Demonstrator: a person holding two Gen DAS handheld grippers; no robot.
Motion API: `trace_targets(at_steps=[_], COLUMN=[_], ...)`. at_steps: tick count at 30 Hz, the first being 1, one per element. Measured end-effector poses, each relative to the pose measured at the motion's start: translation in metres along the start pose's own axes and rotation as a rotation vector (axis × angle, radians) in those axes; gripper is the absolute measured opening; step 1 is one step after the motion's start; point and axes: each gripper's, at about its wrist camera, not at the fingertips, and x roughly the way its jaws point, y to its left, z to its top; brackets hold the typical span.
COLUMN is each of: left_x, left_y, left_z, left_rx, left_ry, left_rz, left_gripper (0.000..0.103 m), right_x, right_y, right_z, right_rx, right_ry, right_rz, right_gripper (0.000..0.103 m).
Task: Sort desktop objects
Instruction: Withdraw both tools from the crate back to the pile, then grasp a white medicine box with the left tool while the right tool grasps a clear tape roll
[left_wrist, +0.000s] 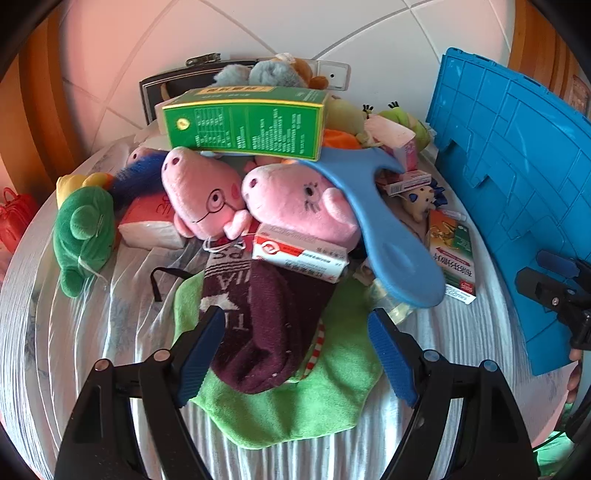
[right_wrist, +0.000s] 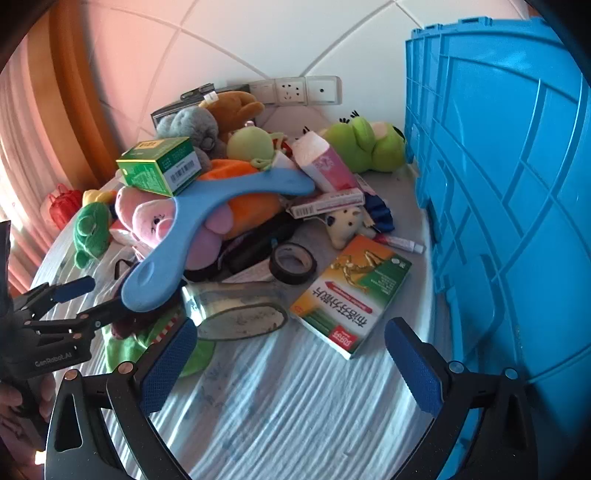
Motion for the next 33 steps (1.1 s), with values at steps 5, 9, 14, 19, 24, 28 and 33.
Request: trace_targets(at_steps=[5, 9, 14, 19, 24, 28, 33], left_x=[0.004, 0.005, 0.012, 0.038, 0.068, 0.076, 0.064], left_y=[0.030, 0.047, 0.038, 0.012, -0.011, -0.012, 0.001], left_z=[-0.007, -0.003, 0.017, 0.035, 0.037, 0.035, 0.025], left_rx=[-0.050, -0.096, -0.031, 0.065, 0.155, 0.144, 0.104], left_ry=[0.018, 0.016, -0.014, 0.011, 0.040, 0.041, 0.032], left_rz=[0.057, 0.070, 0.066, 0.006, 0.000, -0.052, -0.106], left_gripper=[0.079, 0.079, 0.079, 0.079, 0.080, 0.056, 0.049], right_x=[0.001, 0.003, 0.005, 0.013, 0.024, 0.036, 0.051], right_y=[-0.002, -0.002, -0.004, -0.005, -0.007, -0.003, 0.008], right_z=[-0.002, -0.004, -0.006, -0.005, -0.001, 0.002, 0.001], right_rx=[0.009, 0.016, 0.036, 0.049, 0.053, 0.046, 0.029], right_ry=[0.003, 0.012, 0.016, 0.035, 0.058, 0.082, 0.125], right_rz=[-0.006, -0.011, -0.007, -0.006, -0.005, 0.005, 0.041], right_gripper=[0.103, 0.103, 0.103, 0.103, 0.103, 0.103, 0.103])
